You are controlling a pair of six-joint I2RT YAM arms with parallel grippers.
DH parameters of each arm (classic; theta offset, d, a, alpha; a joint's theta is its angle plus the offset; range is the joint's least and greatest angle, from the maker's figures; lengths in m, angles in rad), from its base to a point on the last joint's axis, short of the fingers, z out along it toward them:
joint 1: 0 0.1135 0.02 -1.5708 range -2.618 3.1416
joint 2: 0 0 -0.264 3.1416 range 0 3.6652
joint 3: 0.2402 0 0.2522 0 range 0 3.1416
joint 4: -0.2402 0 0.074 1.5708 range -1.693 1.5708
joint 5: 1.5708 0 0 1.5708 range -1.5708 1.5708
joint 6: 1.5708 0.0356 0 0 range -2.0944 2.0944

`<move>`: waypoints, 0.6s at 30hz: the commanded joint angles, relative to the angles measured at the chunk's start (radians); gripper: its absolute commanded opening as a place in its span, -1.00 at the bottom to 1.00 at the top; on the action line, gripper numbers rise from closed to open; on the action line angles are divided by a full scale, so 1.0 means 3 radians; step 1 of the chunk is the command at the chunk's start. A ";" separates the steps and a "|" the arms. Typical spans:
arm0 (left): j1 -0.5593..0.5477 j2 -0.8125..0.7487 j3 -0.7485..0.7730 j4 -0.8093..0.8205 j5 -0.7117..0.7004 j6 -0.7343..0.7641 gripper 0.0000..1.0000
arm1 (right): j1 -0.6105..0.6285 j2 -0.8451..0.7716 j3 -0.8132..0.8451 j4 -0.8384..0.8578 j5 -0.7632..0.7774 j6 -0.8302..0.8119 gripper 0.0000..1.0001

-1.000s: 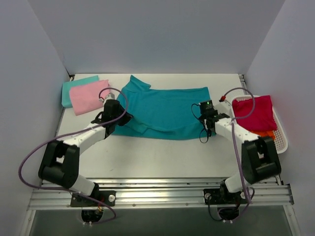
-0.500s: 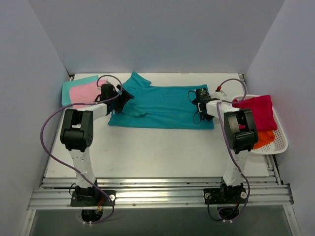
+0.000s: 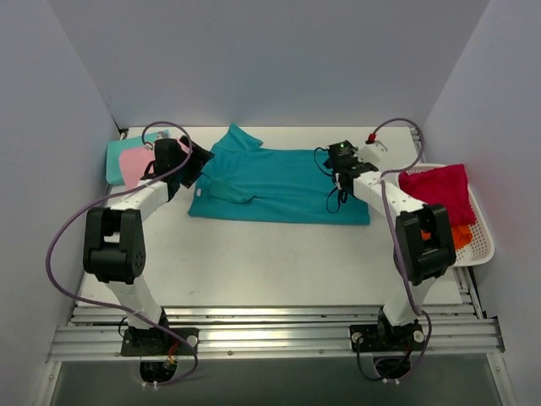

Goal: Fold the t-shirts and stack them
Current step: Fold the tshirt

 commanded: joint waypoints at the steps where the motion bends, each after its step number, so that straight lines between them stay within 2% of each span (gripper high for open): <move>1: 0.0009 -0.0433 -0.0100 0.0110 -0.0148 -0.0013 0.88 | 0.0489 -0.0362 -0.0033 0.0202 0.0090 -0.0093 0.99; 2: 0.0014 -0.0489 -0.0141 0.0141 -0.0164 -0.0013 0.88 | 0.0718 -0.0377 -0.0104 0.0314 -0.0032 -0.0119 0.98; 3: 0.0014 -0.0611 -0.0187 0.0156 -0.0174 0.0007 0.88 | 0.0821 -0.0378 -0.0140 0.0599 -0.0104 -0.0144 0.97; 6: 0.0004 -0.0862 -0.0351 0.0146 -0.0301 0.0094 0.88 | 0.1158 -0.0225 -0.0110 0.0872 -0.0258 -0.0175 0.93; 12: 0.0034 -0.1230 -0.0647 0.0090 -0.0526 0.0237 0.88 | 0.1542 0.0486 0.0472 0.0909 -0.0493 -0.0134 0.84; 18: 0.0085 -0.1440 -0.0857 0.0136 -0.0588 0.0329 0.88 | 0.1712 0.1151 0.1045 0.0776 -0.0647 -0.0134 0.78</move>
